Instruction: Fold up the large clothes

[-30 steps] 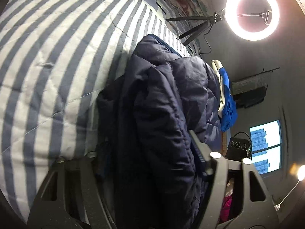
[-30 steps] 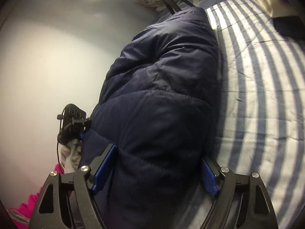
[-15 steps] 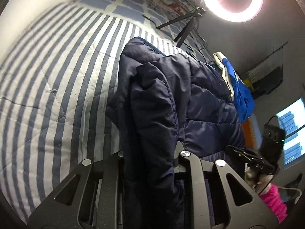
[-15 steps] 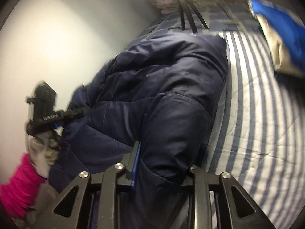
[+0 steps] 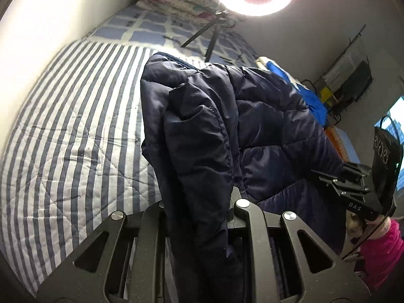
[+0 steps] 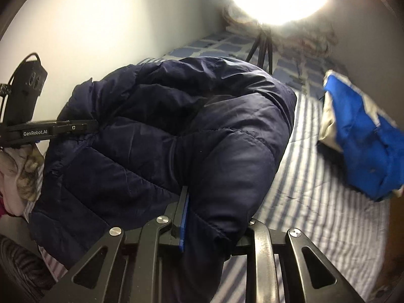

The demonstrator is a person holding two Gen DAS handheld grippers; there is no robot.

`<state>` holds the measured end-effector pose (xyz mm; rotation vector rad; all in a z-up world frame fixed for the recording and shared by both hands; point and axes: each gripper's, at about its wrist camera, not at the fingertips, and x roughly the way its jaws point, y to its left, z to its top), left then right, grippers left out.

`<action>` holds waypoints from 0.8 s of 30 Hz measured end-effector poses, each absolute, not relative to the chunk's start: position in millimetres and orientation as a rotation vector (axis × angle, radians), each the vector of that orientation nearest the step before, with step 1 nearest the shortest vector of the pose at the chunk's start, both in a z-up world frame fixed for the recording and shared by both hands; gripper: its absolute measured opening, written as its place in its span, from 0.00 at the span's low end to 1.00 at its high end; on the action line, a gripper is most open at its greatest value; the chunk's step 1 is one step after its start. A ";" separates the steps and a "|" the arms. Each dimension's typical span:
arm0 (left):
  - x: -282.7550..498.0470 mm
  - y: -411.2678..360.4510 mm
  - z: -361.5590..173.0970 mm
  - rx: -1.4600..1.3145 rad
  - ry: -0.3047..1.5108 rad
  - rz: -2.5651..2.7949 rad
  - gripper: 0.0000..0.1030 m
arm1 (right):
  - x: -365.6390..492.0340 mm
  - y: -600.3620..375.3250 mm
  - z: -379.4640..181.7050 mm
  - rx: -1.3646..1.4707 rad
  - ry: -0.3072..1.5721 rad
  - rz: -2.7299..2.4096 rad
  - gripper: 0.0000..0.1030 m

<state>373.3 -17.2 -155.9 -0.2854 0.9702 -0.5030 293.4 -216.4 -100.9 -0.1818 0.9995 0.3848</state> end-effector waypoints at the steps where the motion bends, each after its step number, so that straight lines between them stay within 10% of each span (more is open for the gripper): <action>1: 369.2 -18.4 -151.8 -0.282 0.964 -0.508 0.15 | 286.8 -216.3 -93.9 -0.202 0.987 0.378 0.21; 24: 369.1 -138.8 -90.6 -0.142 0.840 -0.653 0.15 | 242.7 -289.8 -23.7 -0.355 0.861 0.174 0.20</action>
